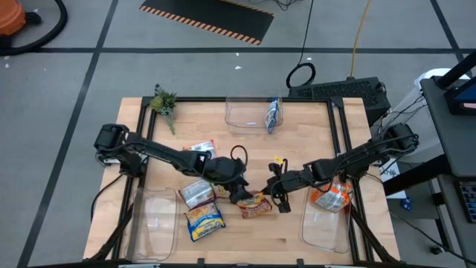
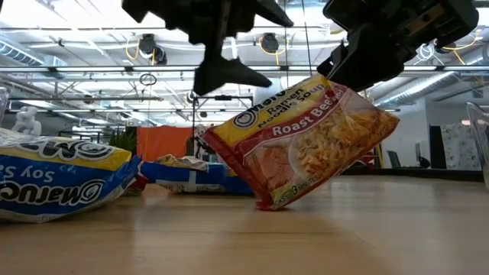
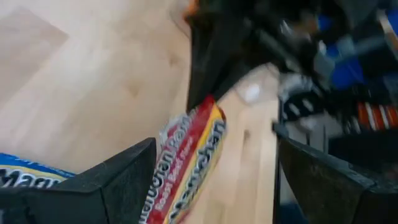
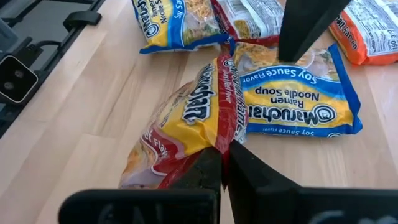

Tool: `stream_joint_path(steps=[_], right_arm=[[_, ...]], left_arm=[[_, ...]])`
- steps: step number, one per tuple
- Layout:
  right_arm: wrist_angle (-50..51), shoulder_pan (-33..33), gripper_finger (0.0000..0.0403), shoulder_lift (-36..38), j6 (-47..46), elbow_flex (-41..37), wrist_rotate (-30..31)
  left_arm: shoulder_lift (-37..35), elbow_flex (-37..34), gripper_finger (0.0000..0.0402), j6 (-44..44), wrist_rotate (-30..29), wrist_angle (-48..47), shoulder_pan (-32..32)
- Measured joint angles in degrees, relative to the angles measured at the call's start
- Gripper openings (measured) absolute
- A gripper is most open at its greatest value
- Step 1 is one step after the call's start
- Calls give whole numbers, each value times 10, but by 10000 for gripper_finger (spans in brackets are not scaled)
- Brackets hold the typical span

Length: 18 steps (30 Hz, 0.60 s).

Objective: Sort Maruchan noodles
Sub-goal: Put the right red noodle pack into the bottom left transparent bin

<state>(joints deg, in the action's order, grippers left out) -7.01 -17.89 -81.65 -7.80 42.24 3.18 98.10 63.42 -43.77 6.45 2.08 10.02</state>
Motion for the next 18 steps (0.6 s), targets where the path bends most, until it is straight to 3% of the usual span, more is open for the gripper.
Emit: stream_joint_path(steps=[8,18], right_arm=[[16,0,0,0,9,0,3],[22,2,0,0,29,0,15]], left_arm=[[27,0,340,74,112,0,-21],[78,0,340,116,109,-4,-32]])
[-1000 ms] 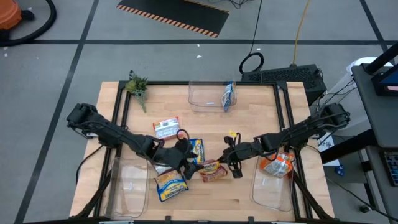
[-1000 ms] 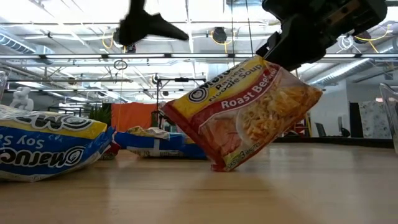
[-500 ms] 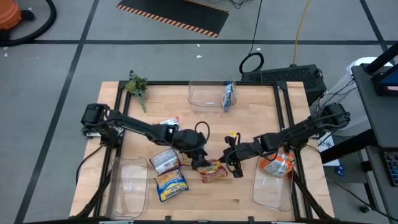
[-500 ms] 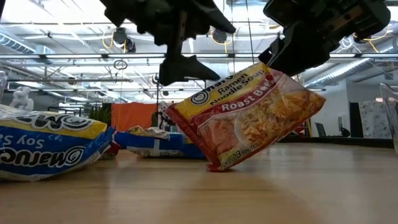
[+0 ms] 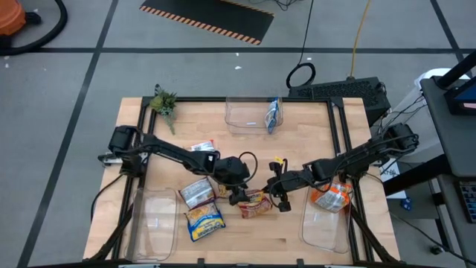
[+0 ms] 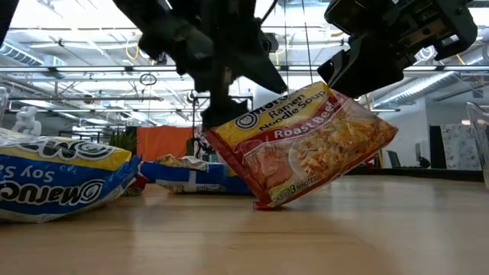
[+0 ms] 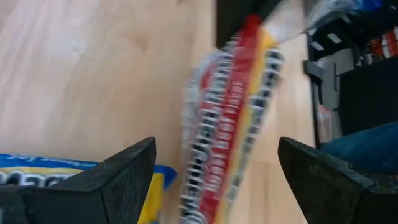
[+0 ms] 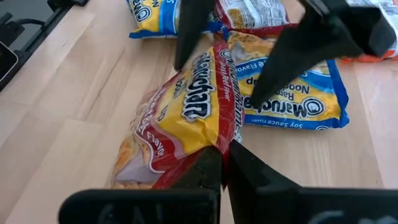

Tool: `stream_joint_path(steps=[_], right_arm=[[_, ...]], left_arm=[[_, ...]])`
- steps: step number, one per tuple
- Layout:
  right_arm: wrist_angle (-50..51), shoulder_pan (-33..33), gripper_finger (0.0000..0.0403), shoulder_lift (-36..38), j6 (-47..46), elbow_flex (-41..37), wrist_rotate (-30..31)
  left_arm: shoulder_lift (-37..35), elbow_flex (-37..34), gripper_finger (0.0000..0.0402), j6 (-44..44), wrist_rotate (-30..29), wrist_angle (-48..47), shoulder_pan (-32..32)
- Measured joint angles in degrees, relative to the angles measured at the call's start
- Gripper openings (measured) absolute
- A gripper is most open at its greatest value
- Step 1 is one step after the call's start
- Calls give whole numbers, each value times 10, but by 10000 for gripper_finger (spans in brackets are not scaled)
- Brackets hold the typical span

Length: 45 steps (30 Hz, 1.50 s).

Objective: Sort Maruchan noodles
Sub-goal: Put the right red noodle pack into the bottom left transparent bin

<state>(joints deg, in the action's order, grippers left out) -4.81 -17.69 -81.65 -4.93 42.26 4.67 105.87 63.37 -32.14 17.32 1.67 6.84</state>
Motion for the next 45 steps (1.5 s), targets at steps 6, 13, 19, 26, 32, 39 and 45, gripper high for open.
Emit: stream_joint_path(steps=[6,13,19,26,32,39,45], right_arm=[[2,1,0,0,7,0,0],[3,10,0,0,10,0,0],[4,12,0,0,10,0,0],[4,12,0,0,7,0,0],[4,12,4,0,-33,0,-2],[15,13,58,40,-134,0,-4],[77,50,119,112,-302,0,-84]], left_arm=[[40,0,340,-14,52,75,-6],[57,0,293,2,73,74,8],[55,0,208,14,63,85,18],[55,0,121,-21,48,87,20],[55,0,107,-52,36,88,20],[46,0,106,-68,47,100,23],[19,0,106,-67,50,104,29]])
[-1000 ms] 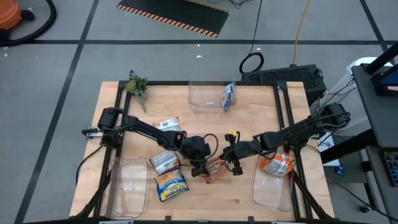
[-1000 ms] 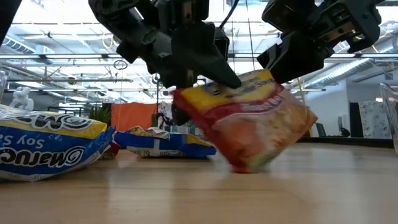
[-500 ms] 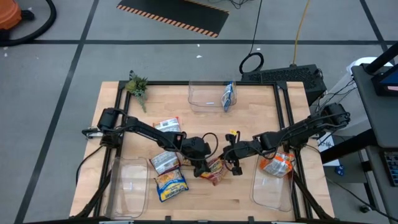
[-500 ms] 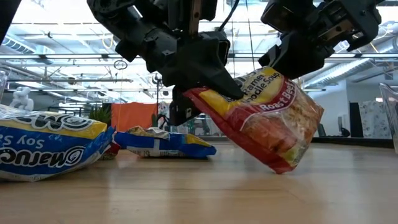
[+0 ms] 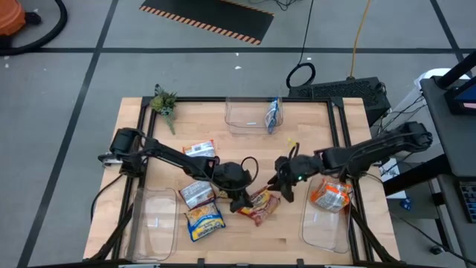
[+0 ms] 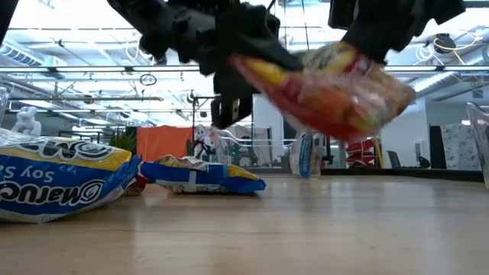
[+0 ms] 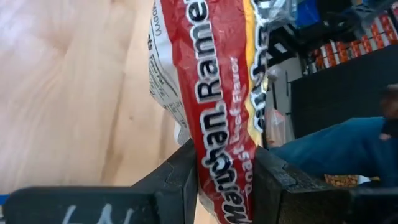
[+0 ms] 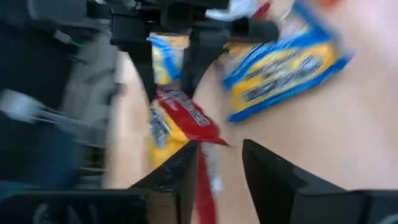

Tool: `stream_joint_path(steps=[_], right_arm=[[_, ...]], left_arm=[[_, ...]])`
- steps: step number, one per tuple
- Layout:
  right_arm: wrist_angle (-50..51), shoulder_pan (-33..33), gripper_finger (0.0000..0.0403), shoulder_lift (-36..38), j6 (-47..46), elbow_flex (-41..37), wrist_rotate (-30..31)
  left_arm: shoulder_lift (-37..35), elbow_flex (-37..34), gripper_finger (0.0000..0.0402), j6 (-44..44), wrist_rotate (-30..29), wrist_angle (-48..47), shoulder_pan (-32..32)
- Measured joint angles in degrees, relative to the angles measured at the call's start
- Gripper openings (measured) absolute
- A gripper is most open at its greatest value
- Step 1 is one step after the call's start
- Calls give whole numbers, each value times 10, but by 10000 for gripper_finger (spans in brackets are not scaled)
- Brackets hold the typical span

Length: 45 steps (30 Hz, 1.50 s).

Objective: Sort Maruchan noodles
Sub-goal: Put the right red noodle pack into the bottom left transparent bin

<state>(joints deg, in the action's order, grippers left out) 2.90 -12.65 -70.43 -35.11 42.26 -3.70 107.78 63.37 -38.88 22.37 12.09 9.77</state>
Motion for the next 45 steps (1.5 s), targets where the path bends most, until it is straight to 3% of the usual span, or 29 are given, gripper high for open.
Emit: stream_joint_path(steps=[4,7,19,27,33,37,41,45], right_arm=[[13,41,140,39,-150,0,-135],[17,61,152,69,-228,0,-172],[77,96,263,89,-215,0,-158],[94,67,262,57,-285,14,-160],[174,45,248,-11,-193,98,-177],[216,41,247,-43,-105,137,-173],[209,47,247,-46,-64,140,-171],[212,57,247,-39,-21,140,-173]], left_arm=[[-17,0,106,0,0,4,1],[-31,0,105,1,1,11,1],[-55,1,105,26,-16,-41,1],[-54,0,106,5,-19,-94,8],[-54,0,106,-129,-25,-146,16],[-54,0,115,-164,-45,-155,37],[-54,0,159,-178,-73,-157,62],[-54,0,231,-158,-185,-173,105]])
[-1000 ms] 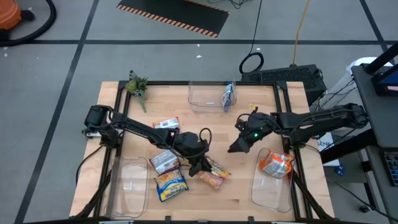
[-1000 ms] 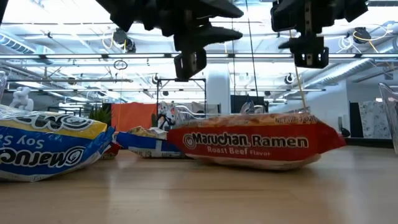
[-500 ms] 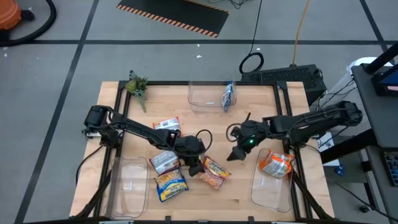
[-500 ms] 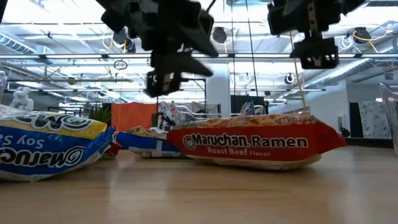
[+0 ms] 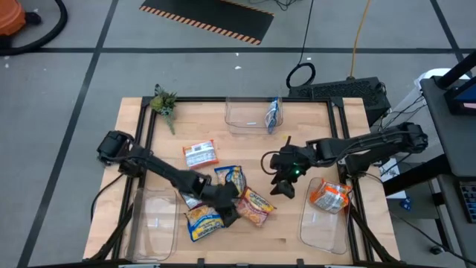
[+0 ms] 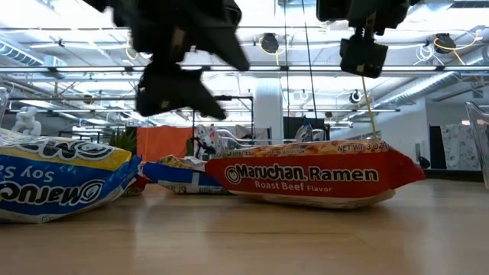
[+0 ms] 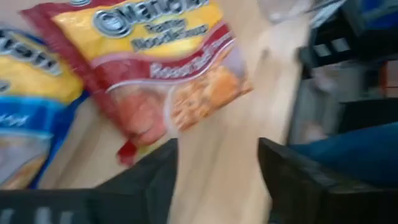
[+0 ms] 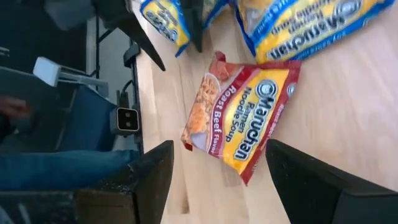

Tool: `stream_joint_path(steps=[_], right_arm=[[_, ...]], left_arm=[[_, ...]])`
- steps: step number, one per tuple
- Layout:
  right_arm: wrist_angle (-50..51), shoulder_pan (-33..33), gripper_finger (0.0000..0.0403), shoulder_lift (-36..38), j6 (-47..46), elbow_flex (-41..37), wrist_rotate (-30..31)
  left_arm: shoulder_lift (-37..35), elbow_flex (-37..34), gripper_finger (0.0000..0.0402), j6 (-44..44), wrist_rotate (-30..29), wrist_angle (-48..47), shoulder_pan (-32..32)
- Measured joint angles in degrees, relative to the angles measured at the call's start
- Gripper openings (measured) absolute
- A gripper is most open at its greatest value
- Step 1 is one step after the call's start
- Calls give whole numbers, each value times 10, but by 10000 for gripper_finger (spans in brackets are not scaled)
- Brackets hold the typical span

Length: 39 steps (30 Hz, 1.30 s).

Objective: Sort Maruchan noodles
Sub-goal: Put the right red noodle pack into the bottom left transparent bin

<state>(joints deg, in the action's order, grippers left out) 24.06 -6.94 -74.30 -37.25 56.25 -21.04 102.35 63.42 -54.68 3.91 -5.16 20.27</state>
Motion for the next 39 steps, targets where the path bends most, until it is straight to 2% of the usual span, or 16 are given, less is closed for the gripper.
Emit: stream_joint_path(steps=[4,7,13,20,28,32,39], right_arm=[[2,11,247,17,51,0,0],[10,20,247,26,59,0,-1],[11,20,247,60,50,0,0],[16,25,247,66,59,0,-1],[31,16,247,66,50,0,-2],[40,12,247,66,51,0,-3],[41,12,247,66,61,0,-2]], left_arm=[[0,0,296,21,-72,-43,28],[0,0,318,24,-96,-54,42],[0,0,316,87,-108,-57,51],[0,0,313,125,-116,-99,48],[3,0,312,146,-169,-137,46],[19,-1,312,146,-159,-131,41],[53,-1,312,146,-162,-64,33]])
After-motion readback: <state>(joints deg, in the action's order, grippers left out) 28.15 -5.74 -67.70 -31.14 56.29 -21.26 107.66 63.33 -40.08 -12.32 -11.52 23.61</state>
